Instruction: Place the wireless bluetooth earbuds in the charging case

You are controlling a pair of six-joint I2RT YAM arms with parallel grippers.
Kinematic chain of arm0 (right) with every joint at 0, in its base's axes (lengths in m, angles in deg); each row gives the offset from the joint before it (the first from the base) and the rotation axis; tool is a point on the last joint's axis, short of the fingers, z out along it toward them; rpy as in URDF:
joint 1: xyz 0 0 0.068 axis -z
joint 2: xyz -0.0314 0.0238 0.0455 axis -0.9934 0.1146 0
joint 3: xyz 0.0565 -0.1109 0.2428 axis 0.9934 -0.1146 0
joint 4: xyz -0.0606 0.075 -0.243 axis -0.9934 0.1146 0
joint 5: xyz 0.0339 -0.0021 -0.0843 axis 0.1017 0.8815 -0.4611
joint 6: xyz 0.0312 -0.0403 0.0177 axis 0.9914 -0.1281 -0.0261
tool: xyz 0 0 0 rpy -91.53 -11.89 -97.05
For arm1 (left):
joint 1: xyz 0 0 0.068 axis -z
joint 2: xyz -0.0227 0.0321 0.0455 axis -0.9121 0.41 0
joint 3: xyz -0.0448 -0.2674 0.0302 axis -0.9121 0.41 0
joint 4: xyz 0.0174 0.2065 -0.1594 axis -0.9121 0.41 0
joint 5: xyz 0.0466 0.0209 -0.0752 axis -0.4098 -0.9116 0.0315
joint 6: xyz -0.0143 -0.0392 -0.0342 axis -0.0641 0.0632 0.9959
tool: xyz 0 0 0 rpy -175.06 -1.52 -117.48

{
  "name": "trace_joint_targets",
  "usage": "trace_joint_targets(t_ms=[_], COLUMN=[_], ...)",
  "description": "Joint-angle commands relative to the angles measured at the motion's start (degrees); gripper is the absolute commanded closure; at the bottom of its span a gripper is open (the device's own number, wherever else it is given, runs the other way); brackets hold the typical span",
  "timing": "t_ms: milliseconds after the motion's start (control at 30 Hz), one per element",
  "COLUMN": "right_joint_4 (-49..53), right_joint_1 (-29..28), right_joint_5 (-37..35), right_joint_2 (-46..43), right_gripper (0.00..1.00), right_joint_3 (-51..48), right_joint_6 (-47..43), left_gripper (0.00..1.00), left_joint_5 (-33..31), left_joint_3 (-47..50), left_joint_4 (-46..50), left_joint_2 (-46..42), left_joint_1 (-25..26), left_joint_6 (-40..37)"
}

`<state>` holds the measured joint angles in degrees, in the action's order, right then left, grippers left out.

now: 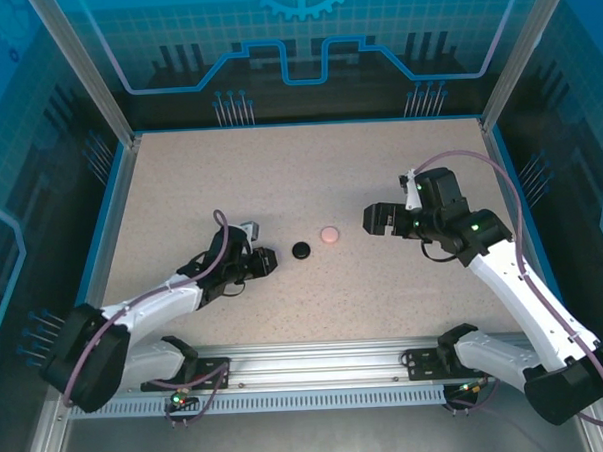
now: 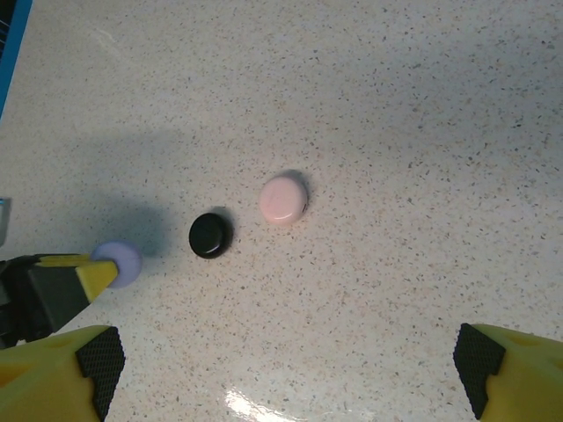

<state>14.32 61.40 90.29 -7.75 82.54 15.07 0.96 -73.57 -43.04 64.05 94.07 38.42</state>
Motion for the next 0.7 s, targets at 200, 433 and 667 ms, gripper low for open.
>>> trace_joint_targets(t_ms=[200, 433, 667], right_joint_4=[1.18, 1.21, 1.56], right_joint_1=[1.63, 2.15, 2.33], right_joint_5=[0.21, 0.38, 0.22], right_joint_2=[-1.08, -0.69, -0.19], right_gripper=[0.0, 0.0, 0.0], right_joint_3=[-1.15, -1.31, -0.8], right_joint_6=[-0.72, -1.29, -1.96], left_gripper=[1.0, 1.0, 0.77], left_joint_5=[3.62, 4.32, 2.46], left_joint_3=[0.69, 1.02, 1.08], left_joint_4=[-5.14, -6.42, -4.72], left_joint_2=[8.11, 11.75, 12.17], left_joint_1=[-2.56, -2.78, -2.86], left_joint_6=[4.47, 5.56, 5.09])
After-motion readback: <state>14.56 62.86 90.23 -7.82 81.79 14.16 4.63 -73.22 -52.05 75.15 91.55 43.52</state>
